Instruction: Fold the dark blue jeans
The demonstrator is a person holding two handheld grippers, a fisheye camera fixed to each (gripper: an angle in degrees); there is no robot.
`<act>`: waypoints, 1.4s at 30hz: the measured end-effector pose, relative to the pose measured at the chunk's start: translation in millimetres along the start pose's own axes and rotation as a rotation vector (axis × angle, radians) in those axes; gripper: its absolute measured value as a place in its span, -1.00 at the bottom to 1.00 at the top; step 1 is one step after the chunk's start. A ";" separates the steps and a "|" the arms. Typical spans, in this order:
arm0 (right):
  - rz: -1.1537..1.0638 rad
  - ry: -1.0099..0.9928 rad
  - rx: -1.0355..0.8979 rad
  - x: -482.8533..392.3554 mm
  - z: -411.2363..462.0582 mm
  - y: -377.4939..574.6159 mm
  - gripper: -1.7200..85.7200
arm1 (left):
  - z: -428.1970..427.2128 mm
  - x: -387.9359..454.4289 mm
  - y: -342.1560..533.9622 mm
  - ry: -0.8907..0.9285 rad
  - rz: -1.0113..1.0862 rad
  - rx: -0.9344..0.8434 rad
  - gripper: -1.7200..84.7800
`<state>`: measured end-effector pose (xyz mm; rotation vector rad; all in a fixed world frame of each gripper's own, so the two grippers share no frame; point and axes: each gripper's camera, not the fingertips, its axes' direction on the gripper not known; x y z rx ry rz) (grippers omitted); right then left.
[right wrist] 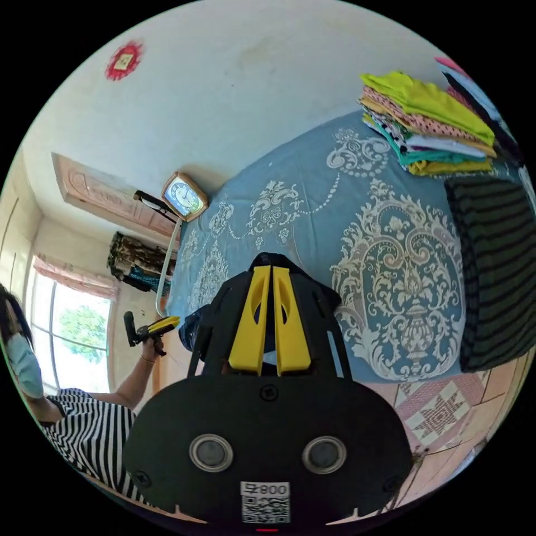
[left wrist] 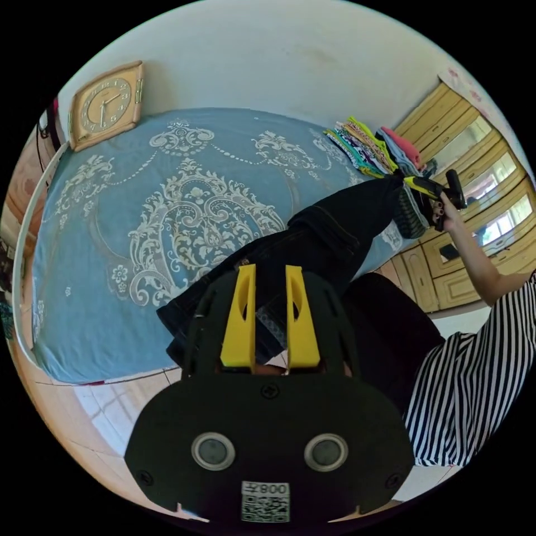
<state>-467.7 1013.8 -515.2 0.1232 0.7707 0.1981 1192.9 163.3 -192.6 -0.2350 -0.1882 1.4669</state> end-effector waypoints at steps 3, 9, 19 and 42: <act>-0.136 0.039 -0.033 -39.0 21.8 -15.5 -0.95 | 8.5 -3.0 -7.6 -0.035 0.003 -0.051 -0.71; -0.442 0.198 -0.168 -121.4 85.6 -27.1 -0.92 | 25.0 4.5 -41.5 -0.188 0.112 -0.165 -0.67; -0.891 0.266 -0.489 -209.4 200.7 10.8 -0.75 | 46.6 4.7 -69.4 -0.279 0.178 -0.308 -0.82; -1.019 0.363 -0.477 -207.8 247.9 -26.1 -0.91 | 33.0 -20.2 -90.9 -0.234 0.146 -0.302 -0.93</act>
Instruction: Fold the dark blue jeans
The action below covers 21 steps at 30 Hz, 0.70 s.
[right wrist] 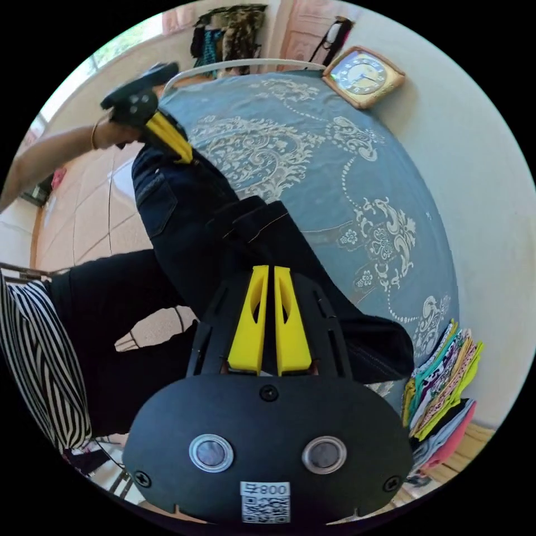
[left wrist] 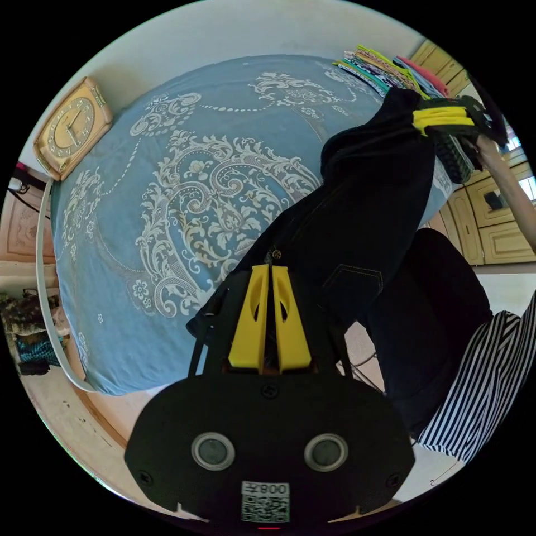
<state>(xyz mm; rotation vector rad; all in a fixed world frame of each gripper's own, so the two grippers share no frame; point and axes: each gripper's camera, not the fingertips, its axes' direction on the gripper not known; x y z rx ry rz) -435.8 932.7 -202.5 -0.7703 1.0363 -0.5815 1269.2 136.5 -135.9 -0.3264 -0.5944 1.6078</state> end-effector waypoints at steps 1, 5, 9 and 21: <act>0.068 -0.018 0.037 24.9 -13.5 6.2 -0.92 | -2.5 -1.5 2.1 0.011 -0.007 0.011 -0.93; 0.277 -0.028 0.111 107.9 -55.2 36.0 -0.93 | -22.1 -2.8 21.3 0.083 -0.021 0.087 -0.94; 0.662 -0.136 0.211 222.5 -91.8 113.2 -0.93 | -42.3 17.7 50.8 0.151 0.039 0.154 -0.95; 1.298 -0.325 0.262 312.1 7.4 345.2 -0.90 | -20.2 65.9 93.9 0.371 0.029 0.106 -0.92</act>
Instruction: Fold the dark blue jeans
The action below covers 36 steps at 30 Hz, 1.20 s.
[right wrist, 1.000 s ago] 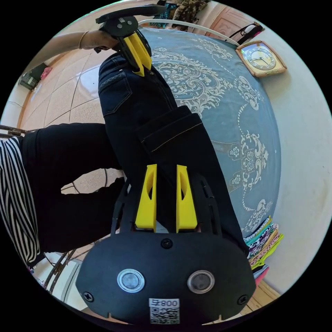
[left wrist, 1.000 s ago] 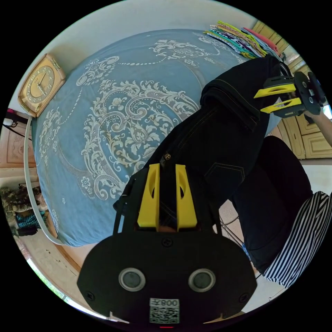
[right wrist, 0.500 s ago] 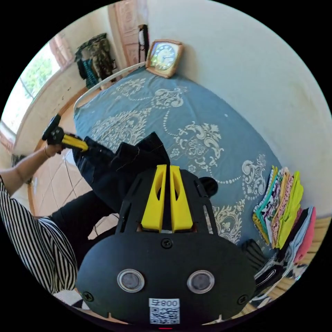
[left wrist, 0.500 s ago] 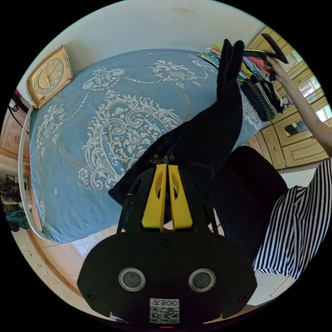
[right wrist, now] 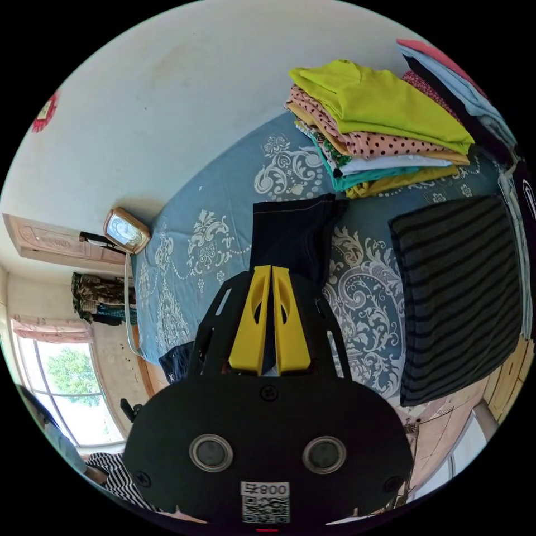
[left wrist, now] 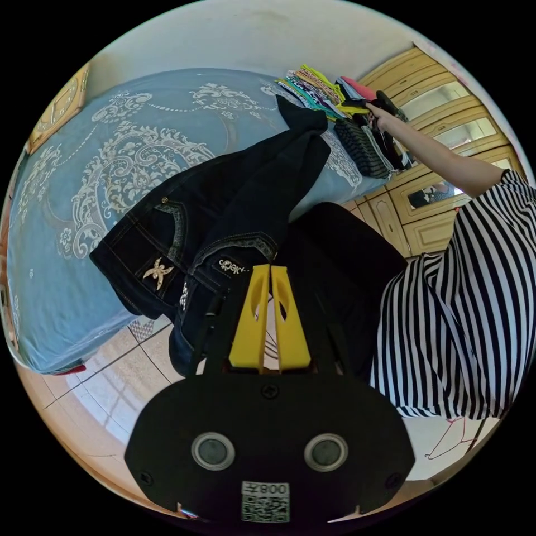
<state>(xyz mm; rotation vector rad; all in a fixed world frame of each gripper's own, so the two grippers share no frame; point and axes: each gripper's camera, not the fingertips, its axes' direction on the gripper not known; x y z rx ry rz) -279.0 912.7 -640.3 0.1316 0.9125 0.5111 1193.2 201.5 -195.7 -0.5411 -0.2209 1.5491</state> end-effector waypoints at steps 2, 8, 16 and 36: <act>0.008 0.014 -0.034 14.1 8.0 -1.2 -0.85 | 3.1 4.2 -2.4 -0.025 -0.001 -0.001 -0.90; 0.108 0.010 -0.004 74.1 17.1 -7.2 -0.77 | 15.4 28.6 -12.4 -0.223 0.010 -0.010 -0.77; 0.215 -0.055 -0.024 141.2 37.4 -26.4 -0.72 | 26.6 40.7 -27.3 -0.355 -0.023 0.022 -0.67; 0.224 -0.014 -0.163 196.3 79.6 -52.3 -0.90 | 61.1 -0.2 -84.4 -0.382 -0.055 -0.156 -0.73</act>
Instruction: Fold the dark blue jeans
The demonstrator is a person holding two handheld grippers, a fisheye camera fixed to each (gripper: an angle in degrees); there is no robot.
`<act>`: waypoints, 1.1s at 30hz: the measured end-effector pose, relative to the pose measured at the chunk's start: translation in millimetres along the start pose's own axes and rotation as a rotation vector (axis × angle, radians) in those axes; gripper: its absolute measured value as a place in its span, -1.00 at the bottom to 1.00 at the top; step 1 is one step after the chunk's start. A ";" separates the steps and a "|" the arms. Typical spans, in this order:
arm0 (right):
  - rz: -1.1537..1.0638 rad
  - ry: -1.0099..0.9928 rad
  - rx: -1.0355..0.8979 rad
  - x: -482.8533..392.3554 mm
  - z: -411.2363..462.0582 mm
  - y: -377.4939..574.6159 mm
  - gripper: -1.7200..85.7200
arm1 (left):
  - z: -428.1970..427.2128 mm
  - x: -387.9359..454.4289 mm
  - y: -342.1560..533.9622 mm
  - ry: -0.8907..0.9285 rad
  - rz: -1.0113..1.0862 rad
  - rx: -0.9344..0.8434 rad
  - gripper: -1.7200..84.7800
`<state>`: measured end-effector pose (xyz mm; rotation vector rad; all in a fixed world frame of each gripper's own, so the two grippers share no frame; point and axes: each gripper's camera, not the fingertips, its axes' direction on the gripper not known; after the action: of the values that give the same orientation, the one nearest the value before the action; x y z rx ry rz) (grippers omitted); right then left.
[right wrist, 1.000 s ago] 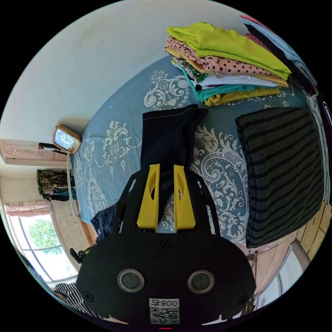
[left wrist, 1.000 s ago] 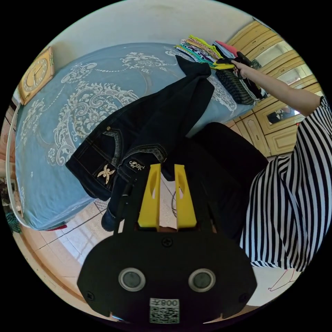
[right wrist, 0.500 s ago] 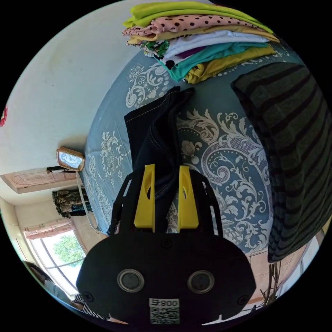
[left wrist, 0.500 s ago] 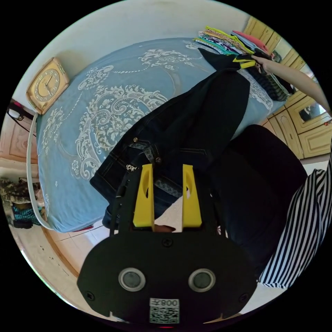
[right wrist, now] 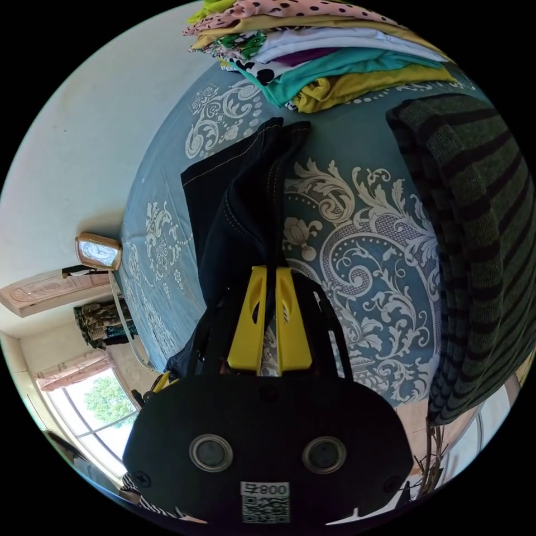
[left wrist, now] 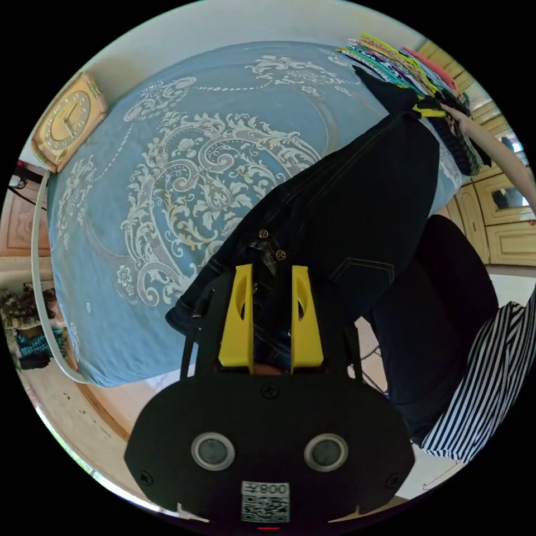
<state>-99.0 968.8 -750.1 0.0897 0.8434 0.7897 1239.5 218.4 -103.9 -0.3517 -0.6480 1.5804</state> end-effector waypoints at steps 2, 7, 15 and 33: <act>-0.001 -0.008 -0.004 4.1 -1.4 0.9 -0.91 | -6.4 -0.2 4.6 0.030 -0.025 0.023 -0.79; -0.063 -0.093 0.004 12.9 -19.4 16.9 -0.91 | -50.3 12.9 36.2 0.067 -0.047 0.149 -0.89; 0.004 -0.327 0.024 38.2 -26.5 34.7 -0.92 | -100.2 11.1 25.9 -0.095 -0.034 0.226 -0.93; -0.656 -0.593 0.328 -210.4 -205.5 87.0 -0.93 | -393.7 -92.2 45.7 -0.689 -0.172 0.667 -0.93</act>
<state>-379.0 846.2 -723.9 0.3046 0.3806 -0.0144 1442.6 204.8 -456.2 0.7539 -0.5954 1.6409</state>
